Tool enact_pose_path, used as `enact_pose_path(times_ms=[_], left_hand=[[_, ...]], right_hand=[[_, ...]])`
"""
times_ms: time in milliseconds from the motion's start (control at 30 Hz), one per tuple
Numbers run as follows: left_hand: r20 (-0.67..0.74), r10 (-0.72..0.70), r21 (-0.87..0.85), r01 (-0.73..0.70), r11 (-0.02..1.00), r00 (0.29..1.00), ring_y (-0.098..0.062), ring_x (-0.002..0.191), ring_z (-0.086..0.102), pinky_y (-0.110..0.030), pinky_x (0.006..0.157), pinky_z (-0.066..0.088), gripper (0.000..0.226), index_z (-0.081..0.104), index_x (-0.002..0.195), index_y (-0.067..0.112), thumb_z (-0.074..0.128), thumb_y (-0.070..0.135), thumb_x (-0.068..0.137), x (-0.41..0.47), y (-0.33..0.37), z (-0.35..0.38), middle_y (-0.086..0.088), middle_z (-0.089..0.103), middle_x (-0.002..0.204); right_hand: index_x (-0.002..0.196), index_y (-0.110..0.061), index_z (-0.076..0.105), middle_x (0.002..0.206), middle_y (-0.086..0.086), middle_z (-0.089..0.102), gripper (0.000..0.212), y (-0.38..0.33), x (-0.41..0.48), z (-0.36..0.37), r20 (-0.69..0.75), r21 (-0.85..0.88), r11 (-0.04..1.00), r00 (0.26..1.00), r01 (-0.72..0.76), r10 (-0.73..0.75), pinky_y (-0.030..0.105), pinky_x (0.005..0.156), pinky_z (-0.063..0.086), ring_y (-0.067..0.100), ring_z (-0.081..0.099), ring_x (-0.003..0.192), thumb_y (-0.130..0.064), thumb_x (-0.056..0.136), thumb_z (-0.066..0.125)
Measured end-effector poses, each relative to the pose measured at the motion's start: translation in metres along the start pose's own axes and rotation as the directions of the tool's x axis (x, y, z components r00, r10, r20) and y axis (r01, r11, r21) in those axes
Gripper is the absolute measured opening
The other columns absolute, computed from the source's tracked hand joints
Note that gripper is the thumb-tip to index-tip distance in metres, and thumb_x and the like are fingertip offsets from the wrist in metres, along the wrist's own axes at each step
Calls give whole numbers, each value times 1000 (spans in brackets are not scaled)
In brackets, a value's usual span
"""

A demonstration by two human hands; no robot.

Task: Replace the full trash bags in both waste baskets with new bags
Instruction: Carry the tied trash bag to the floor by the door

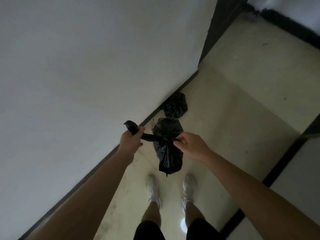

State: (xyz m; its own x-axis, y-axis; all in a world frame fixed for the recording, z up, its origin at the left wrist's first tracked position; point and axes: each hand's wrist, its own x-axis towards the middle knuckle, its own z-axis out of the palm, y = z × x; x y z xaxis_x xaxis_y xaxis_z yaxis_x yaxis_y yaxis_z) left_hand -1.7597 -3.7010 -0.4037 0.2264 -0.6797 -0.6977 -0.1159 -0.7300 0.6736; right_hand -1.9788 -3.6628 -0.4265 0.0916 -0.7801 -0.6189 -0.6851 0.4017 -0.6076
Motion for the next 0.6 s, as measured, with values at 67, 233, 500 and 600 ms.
enact_pose_path(times_ms=[67,233,500,600], left_hand=[[-16,-28,25,28,999,999,-21,93,64,-37,78,57,20,68,107,10,66,23,93,49,-20,17,-10,68,108],[-33,-131,-6,130,991,991,-17,84,64,-29,63,50,10,66,102,13,65,15,93,175,-79,48,-7,68,98],[-145,-161,32,167,985,976,-10,74,69,-24,59,56,26,67,111,8,73,17,87,313,-164,59,-4,71,92],[-206,-186,23,195,981,961,-12,69,62,-33,70,59,32,64,116,9,72,18,87,322,-179,53,-3,67,89]], right_hand=[[119,-17,60,107,3,67,30,22,47,18,5,-59,997,999,-40,40,36,85,52,22,63,100,-38,98,54],[122,-18,59,112,5,67,31,89,167,69,-68,-82,988,989,-134,129,36,85,52,24,63,102,-37,99,51],[117,-23,65,115,2,68,25,137,305,156,-168,-186,972,979,-146,115,27,75,39,26,63,106,-33,100,51],[121,-24,62,116,1,68,25,134,322,174,-196,-153,977,973,-150,119,28,78,42,25,63,108,-29,100,51]])
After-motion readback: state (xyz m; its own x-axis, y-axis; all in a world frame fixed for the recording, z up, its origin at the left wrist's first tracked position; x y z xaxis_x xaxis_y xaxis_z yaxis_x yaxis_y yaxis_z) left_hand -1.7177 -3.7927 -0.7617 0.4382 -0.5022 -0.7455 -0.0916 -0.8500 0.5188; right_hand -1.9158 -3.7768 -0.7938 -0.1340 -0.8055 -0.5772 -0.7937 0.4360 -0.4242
